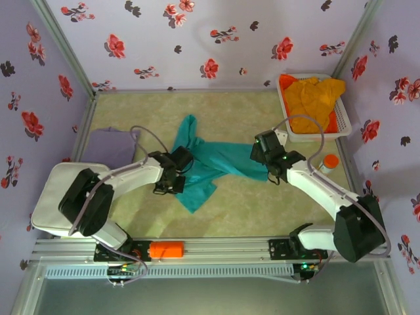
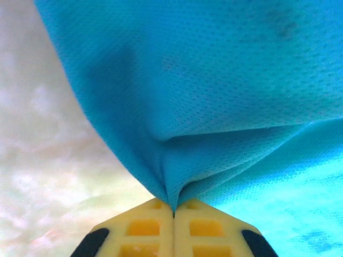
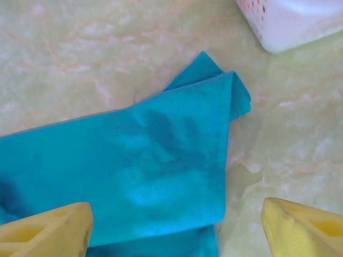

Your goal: Fold and stack the t-shirts

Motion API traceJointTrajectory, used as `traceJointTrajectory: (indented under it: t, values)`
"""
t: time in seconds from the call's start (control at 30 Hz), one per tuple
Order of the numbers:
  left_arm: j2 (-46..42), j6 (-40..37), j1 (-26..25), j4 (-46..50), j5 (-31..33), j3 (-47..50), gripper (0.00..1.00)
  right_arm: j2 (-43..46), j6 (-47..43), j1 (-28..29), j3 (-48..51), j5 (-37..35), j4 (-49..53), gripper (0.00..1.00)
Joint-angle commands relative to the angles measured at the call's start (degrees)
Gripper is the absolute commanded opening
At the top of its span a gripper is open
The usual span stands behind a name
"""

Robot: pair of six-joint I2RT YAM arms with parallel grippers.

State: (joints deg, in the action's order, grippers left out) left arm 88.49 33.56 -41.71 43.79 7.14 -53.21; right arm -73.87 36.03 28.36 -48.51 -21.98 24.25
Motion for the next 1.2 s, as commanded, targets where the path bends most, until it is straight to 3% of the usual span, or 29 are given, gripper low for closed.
traceJointTrajectory:
  t: [0.0,0.1,0.23,0.33,0.53,0.63,0.87,1.1,1.17]
  values:
    - [-3.99,-1.26,2.66,4.78,1.33,2.89,0.0,-1.96,0.23,-0.79,-0.68,1.58,3.81,0.81]
    - [-6.4,-0.32,3.6,4.69,-0.19,4.47,0.04,-2.93,0.3,-1.2,0.57,3.39,4.28,0.78]
    - [-7.28,0.55,3.68,4.02,-2.66,4.72,0.35,-3.13,1.31,-1.17,4.41,10.42,2.24,0.74]
    - [-7.56,0.8,3.83,3.93,-2.82,4.34,0.48,-1.53,3.29,-0.98,7.77,14.37,0.53,0.68]
    - [-7.37,-1.48,5.96,3.75,-2.83,1.49,0.6,2.5,8.73,3.83,15.63,15.22,-2.91,0.65]
    - [-7.46,-2.12,6.63,3.64,-2.88,0.06,0.76,2.01,10.33,5.22,16.78,15.66,-4.84,0.65]
    - [-9.73,-3.14,7.96,0.86,-2.92,-0.6,0.76,-1.95,11.48,6.77,15.36,16.24,-8.07,0.59]
    - [-15.65,-1.66,10.1,-5.97,-2.73,3.2,0.76,-3.76,11.08,7.06,13.71,16.26,-7.92,0.45]
    - [-17.16,-0.18,11.19,-7.38,-2.7,4.25,0.76,-2.84,11.03,7.06,13.57,15.41,-7.23,0.36]
